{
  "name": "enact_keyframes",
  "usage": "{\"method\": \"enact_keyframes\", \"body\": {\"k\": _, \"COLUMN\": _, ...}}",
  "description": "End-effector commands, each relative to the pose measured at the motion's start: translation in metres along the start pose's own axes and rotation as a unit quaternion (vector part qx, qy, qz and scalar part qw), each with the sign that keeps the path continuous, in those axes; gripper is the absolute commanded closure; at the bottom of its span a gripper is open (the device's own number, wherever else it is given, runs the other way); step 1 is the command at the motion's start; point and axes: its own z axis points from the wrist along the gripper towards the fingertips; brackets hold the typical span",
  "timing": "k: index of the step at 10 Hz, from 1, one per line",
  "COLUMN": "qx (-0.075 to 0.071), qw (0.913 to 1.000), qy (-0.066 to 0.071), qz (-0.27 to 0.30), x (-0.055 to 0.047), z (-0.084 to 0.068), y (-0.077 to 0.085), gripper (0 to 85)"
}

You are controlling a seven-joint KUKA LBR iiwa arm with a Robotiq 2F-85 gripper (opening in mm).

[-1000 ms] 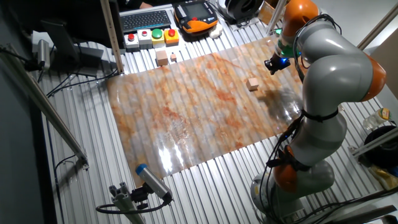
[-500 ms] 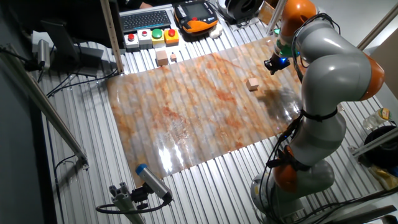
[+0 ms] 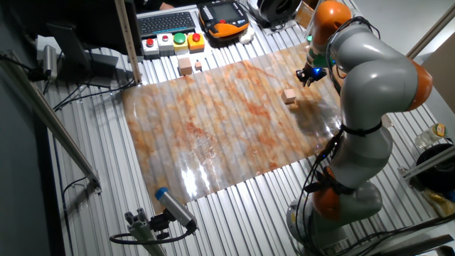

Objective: Hold a small block with the gripper and sweep it from left to right on the table

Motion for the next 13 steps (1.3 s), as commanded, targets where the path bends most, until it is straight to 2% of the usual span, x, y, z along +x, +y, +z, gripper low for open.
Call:
{"method": "enact_keyframes", "body": {"k": 1, "qx": -0.017, "qw": 0.9998, "qy": 0.007, "qz": -0.006, "x": -0.002, "z": 0.003, "y": 0.002, "gripper": 34.0}}
{"method": "enact_keyframes", "body": {"k": 2, "qx": -0.02, "qw": 0.9997, "qy": 0.007, "qz": -0.012, "x": -0.003, "z": 0.008, "y": 0.006, "gripper": 17.0}}
{"method": "enact_keyframes", "body": {"k": 3, "qx": -0.012, "qw": 0.9998, "qy": 0.001, "qz": -0.016, "x": -0.003, "z": 0.014, "y": 0.012, "gripper": 17.0}}
{"method": "enact_keyframes", "body": {"k": 5, "qx": -0.017, "qw": 0.9997, "qy": -0.011, "qz": -0.012, "x": -0.006, "z": 0.023, "y": 0.017, "gripper": 17.0}}
{"method": "enact_keyframes", "body": {"k": 6, "qx": -0.014, "qw": 0.9996, "qy": -0.002, "qz": -0.024, "x": -0.01, "z": 0.027, "y": 0.015, "gripper": 17.0}}
{"method": "enact_keyframes", "body": {"k": 7, "qx": 0.0, "qw": 0.9991, "qy": 0.002, "qz": -0.043, "x": -0.016, "z": 0.036, "y": 0.016, "gripper": 34.0}}
{"method": "enact_keyframes", "body": {"k": 9, "qx": 0.015, "qw": 0.9975, "qy": 0.013, "qz": -0.068, "x": -0.022, "z": 0.048, "y": 0.018, "gripper": 34.0}}
{"method": "enact_keyframes", "body": {"k": 10, "qx": 0.024, "qw": 0.997, "qy": 0.016, "qz": -0.071, "x": -0.023, "z": 0.05, "y": 0.018, "gripper": 34.0}}
{"method": "enact_keyframes", "body": {"k": 11, "qx": 0.024, "qw": 0.9974, "qy": 0.027, "qz": -0.063, "x": -0.023, "z": 0.05, "y": 0.018, "gripper": 34.0}}
{"method": "enact_keyframes", "body": {"k": 13, "qx": 0.02, "qw": 0.9979, "qy": 0.028, "qz": -0.054, "x": -0.024, "z": 0.051, "y": 0.016, "gripper": 34.0}}
